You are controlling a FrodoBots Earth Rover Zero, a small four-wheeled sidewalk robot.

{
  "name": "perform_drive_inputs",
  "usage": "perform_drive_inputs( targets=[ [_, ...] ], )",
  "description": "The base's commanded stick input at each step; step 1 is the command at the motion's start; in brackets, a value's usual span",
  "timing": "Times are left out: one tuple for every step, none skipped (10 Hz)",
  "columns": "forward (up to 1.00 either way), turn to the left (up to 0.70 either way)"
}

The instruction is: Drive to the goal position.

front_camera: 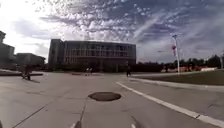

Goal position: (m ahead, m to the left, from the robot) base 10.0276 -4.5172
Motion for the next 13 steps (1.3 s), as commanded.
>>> perform_drive_inputs(
  targets=[
    [0.7,0.0],
    [0.7,0.0],
    [0.7,0.0],
    [0.7,0.0],
    [0.7,0.0],
    [0.7,0.0],
    [0.7,0.0],
    [0.7,0.0],
    [0.7,0.0],
    [0.7,0.0],
    [0.7,0.0],
    [0.7,0.0],
    [0.7,0.0]
  ],
)
